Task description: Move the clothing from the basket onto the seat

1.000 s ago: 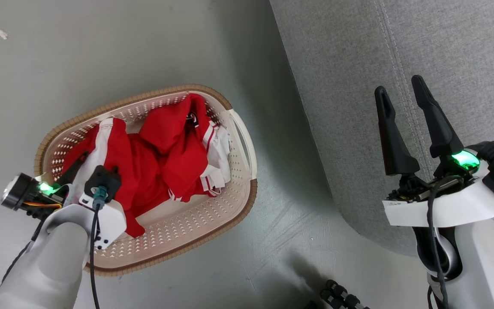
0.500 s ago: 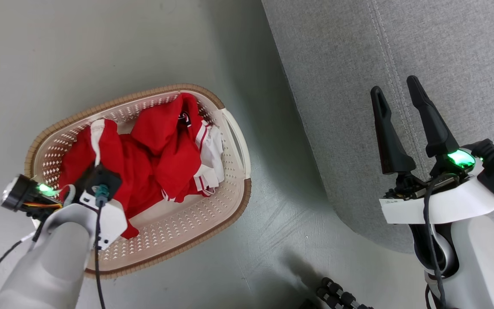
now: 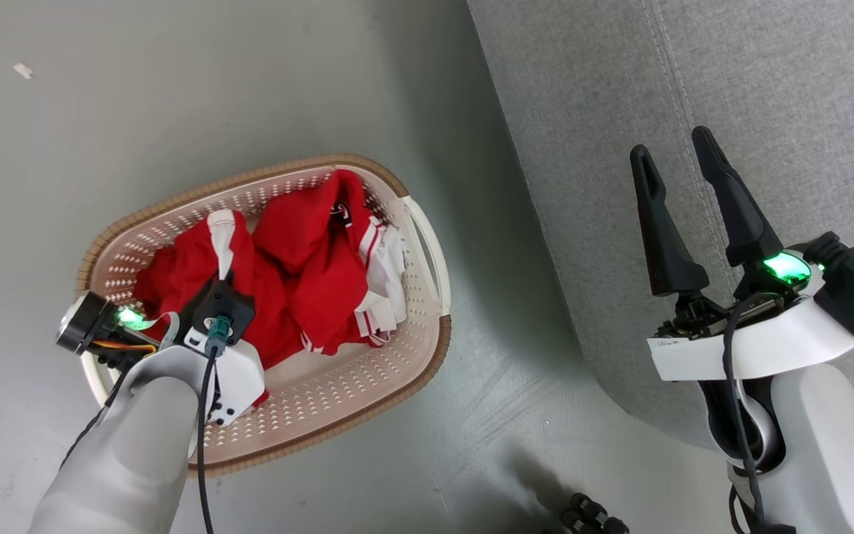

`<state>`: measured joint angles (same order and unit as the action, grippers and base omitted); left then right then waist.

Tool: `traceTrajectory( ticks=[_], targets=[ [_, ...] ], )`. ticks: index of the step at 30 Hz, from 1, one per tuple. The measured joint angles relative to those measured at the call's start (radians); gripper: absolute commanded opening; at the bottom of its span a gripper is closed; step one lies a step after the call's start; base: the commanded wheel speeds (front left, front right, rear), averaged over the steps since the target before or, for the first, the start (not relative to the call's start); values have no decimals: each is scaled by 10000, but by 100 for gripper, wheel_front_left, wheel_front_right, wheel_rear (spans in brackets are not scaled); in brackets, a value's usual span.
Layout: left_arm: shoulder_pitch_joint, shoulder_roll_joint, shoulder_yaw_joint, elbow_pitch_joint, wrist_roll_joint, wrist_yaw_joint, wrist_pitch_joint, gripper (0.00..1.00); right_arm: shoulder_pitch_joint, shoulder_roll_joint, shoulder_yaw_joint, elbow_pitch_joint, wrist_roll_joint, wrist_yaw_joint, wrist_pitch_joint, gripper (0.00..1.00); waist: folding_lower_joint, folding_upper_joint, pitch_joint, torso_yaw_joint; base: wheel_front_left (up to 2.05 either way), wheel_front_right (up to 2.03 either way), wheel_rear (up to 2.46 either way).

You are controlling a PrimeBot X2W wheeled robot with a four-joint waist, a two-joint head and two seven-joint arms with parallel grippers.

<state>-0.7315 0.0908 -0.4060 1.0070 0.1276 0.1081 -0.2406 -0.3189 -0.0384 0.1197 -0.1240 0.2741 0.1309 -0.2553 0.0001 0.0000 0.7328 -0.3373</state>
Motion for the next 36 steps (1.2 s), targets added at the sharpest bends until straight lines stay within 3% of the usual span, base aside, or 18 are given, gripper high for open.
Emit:
traceTrajectory(
  ticks=[11,36],
  targets=[
    [37,-278,92,-1250,-575,-153,-88,0,-17,-6,-59,171,-305,0,0,100,-1,0,-434,472,0,0,0],
    [2138,-297,587,-7595,-1540,128,-121,0,-352,-58,-2,756,-1618,0,0,100,0,0,-2169,2122,0,0,0]
  ],
)
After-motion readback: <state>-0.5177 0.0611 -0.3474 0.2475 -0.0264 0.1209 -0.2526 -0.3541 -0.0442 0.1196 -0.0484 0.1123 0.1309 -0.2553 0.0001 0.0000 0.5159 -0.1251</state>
